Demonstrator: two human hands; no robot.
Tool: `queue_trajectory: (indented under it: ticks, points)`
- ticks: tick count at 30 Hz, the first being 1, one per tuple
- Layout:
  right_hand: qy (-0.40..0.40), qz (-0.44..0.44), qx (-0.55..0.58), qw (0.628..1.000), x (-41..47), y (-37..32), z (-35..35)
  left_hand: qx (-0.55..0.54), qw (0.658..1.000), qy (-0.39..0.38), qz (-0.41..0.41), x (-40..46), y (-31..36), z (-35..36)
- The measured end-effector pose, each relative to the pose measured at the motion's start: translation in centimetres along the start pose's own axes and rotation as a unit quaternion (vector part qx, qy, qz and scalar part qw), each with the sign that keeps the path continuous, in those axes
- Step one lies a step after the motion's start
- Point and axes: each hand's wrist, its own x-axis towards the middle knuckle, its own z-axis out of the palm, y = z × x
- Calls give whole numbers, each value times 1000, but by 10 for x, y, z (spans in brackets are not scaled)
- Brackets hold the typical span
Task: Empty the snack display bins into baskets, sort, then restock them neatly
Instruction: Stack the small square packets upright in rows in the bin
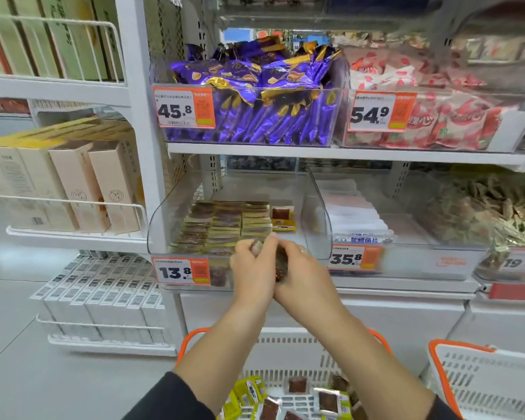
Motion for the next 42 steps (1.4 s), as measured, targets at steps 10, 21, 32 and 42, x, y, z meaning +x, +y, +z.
queue_trajectory:
  ticks: [10, 21, 32, 42]
  points:
    - [14, 5, -218, 976, 116, 5, -44, 544, 812, -53, 207, 112, -1, -62]
    - [-363, 53, -390, 845, 201, 62, 32, 545, 806, -213, 87, 147, -10, -73]
    - [-277, 88, -299, 909, 221, 92, 51, 564, 794, -204, 97, 146, -9, -70]
    - [-259, 91, -298, 914, 222, 95, 58, 571, 789, -203, 97, 147, -10, -69]
